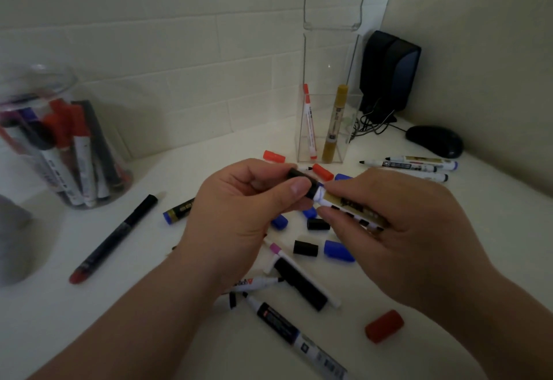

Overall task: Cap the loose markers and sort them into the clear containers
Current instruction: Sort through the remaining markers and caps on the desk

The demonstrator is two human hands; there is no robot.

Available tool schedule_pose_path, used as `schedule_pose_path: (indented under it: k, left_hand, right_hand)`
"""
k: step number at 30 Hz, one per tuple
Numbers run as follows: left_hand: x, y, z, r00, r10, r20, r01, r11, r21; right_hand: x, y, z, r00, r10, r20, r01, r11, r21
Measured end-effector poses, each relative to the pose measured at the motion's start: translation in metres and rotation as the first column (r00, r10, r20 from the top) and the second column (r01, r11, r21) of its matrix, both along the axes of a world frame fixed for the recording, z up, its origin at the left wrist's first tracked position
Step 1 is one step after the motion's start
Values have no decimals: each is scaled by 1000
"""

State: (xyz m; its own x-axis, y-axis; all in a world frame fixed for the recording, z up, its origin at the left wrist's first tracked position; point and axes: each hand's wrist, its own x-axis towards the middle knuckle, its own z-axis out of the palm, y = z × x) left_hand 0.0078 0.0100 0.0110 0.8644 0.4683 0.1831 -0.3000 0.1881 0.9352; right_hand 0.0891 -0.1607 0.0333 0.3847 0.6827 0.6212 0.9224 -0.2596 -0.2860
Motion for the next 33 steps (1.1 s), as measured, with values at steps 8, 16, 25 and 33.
schedule_pose_path:
  k: [8, 16, 25, 33]
  left_hand:
    - [-3, 2, 3, 999, 33, 17, -35, 994, 100]
    - [0, 1, 1, 999, 46, -4, -45, 979, 198]
    - [0, 1, 1, 996, 55, -69, -40, 977, 209]
    - [-11, 54, 7, 943, 330, -50, -268, 838, 475]
  right_hand:
    - [-10, 7, -4, 996, 9, -94, -1, 997, 78]
    - [-11, 11, 2, 739, 67, -671, -35, 997, 62]
    - [5, 7, 3, 655, -17, -755, -54, 996, -68]
    - [26, -9, 7, 852, -256, -457, 45, 904, -424]
